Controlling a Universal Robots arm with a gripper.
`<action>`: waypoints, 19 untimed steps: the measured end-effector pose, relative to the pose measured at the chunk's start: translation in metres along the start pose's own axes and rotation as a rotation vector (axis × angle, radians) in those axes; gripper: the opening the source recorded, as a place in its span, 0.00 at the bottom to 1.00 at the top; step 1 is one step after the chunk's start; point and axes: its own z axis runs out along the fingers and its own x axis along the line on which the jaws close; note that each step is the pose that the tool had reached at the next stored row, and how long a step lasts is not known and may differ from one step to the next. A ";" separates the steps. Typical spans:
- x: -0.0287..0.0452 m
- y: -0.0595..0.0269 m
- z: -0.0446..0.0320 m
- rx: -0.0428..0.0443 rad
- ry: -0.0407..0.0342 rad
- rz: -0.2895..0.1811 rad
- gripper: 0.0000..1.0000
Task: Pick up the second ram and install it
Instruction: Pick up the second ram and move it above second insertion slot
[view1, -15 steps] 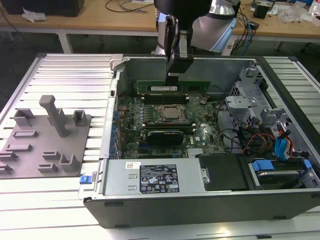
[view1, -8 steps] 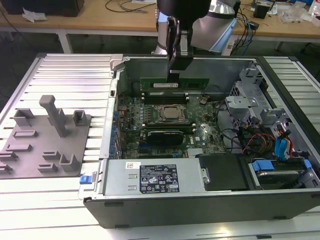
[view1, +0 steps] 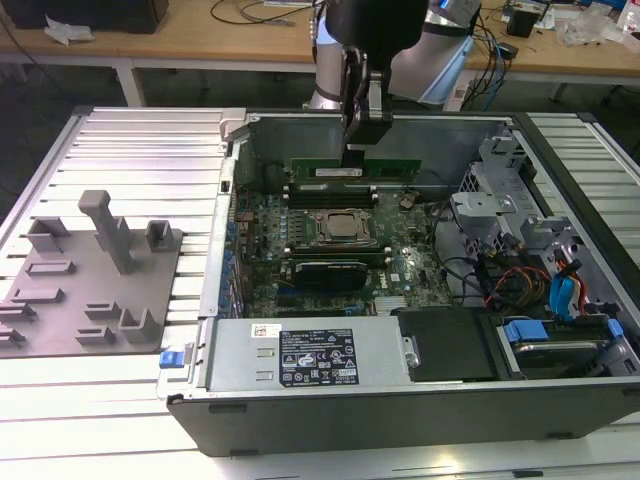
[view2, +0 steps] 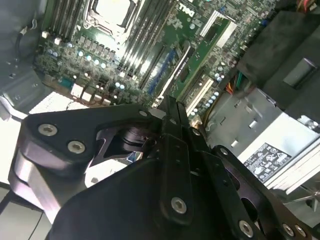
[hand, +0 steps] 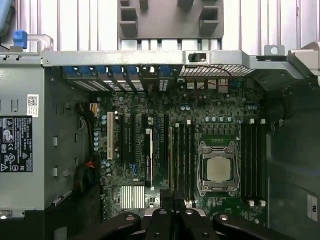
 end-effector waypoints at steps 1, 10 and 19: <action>-0.0016 -0.0001 0.0012 0.0000 0.0000 0.000 0.09; -0.0250 -0.0010 0.0208 0.0000 0.0000 0.000 0.09; -0.0357 -0.0005 0.0369 0.0000 0.0001 0.000 0.09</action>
